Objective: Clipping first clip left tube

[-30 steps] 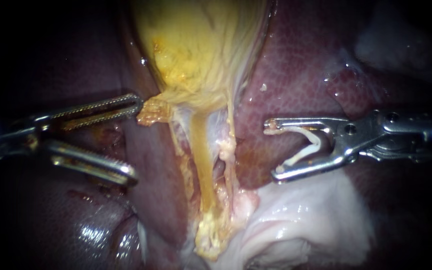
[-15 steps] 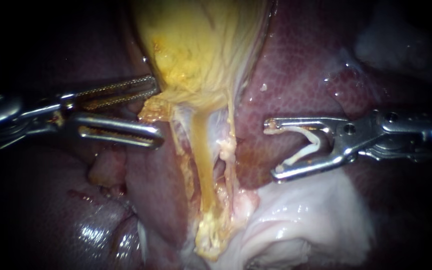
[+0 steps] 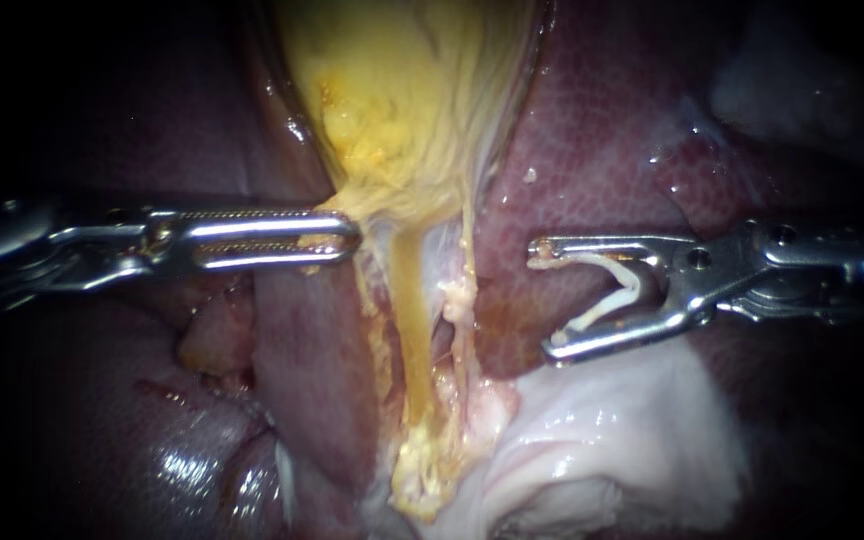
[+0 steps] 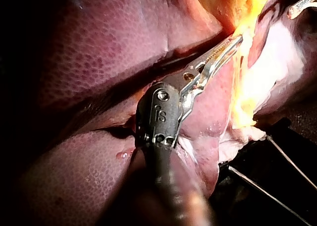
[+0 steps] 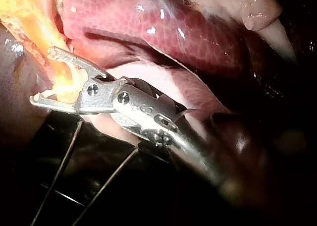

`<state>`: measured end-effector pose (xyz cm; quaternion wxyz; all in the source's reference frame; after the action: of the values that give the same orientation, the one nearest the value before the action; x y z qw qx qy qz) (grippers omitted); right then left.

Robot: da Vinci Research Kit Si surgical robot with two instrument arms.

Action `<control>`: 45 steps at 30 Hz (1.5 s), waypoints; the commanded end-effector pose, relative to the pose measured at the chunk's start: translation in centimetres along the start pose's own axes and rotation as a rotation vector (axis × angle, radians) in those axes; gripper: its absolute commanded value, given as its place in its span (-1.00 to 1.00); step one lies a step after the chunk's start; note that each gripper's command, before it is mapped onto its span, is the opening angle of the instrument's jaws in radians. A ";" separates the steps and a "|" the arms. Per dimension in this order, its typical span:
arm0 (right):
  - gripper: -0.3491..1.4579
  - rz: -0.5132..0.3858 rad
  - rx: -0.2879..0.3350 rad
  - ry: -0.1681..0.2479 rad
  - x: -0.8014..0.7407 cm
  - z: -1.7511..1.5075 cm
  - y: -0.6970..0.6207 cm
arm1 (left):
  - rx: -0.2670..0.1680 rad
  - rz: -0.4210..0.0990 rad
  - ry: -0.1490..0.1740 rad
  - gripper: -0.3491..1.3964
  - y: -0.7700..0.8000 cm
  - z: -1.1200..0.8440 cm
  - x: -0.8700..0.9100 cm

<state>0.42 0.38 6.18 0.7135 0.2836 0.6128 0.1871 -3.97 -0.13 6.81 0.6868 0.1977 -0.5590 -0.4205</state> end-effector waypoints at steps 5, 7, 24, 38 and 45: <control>0.05 0.000 -0.001 0.000 -0.02 0.00 0.01 | 0.005 -0.001 0.004 -1.00 -0.05 -0.04 -0.04; 0.05 -0.001 -0.001 0.000 -0.02 0.00 0.01 | 0.008 -0.004 0.005 -1.00 -0.06 -0.10 -0.09; 0.05 -0.007 -0.004 0.001 -0.10 0.09 0.01 | -0.014 -0.037 -0.015 -1.00 -0.07 -0.63 -0.48; 0.05 0.025 0.060 -0.027 -1.07 1.03 0.04 | -0.019 -0.034 -0.017 -1.00 -0.09 -0.62 -0.43; 0.05 0.046 0.056 -0.048 -1.37 1.22 0.17 | -0.024 -0.034 -0.018 -1.00 -0.11 -0.62 -0.43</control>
<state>1.41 -0.55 7.49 0.7156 0.3218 0.5936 0.1788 -3.45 0.02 6.29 0.6766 0.1958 -0.5569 -0.4401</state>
